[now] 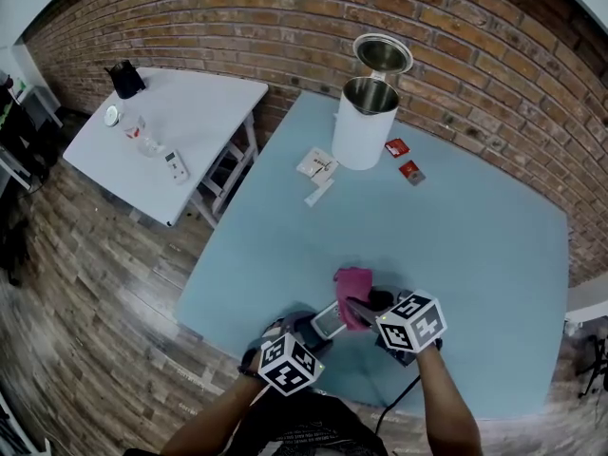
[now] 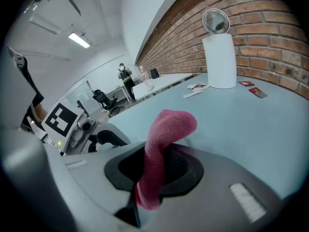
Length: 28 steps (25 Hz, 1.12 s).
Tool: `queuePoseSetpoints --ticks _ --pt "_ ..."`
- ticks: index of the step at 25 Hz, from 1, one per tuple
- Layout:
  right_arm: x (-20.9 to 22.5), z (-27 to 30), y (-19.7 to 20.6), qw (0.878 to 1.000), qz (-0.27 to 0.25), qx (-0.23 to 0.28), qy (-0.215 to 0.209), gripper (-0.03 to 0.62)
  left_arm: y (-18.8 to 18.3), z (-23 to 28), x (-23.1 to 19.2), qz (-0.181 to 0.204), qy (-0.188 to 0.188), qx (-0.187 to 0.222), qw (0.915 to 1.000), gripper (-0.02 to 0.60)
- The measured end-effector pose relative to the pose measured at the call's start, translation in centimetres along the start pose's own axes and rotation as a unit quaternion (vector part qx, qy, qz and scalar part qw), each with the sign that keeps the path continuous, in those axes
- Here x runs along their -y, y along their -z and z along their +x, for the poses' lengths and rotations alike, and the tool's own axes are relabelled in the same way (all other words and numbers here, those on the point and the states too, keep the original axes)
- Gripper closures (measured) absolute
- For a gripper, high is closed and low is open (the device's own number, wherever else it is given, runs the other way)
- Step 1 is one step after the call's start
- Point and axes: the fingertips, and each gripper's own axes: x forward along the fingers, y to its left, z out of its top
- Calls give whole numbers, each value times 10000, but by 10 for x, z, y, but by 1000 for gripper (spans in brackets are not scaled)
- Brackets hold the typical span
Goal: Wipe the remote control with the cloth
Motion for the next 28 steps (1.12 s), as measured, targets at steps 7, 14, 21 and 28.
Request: queuePoseSetpoints --ticks 7,14,21,28 --pt "28 -12 0 9989 337 171 263 517 1 -1 0 6 -1 -2 10000 299" --pt "55 -21 1 9959 695 327 481 517 1 -1 0 7 25 18 10000 299" --pt "95 -39 4 9867 1061 453 1146 517 0 -1 0 9 51 19 10000 299" --pt "112 -70 28 9509 2270 1007 1848 517 0 -1 0 44 66 31 10000 299"
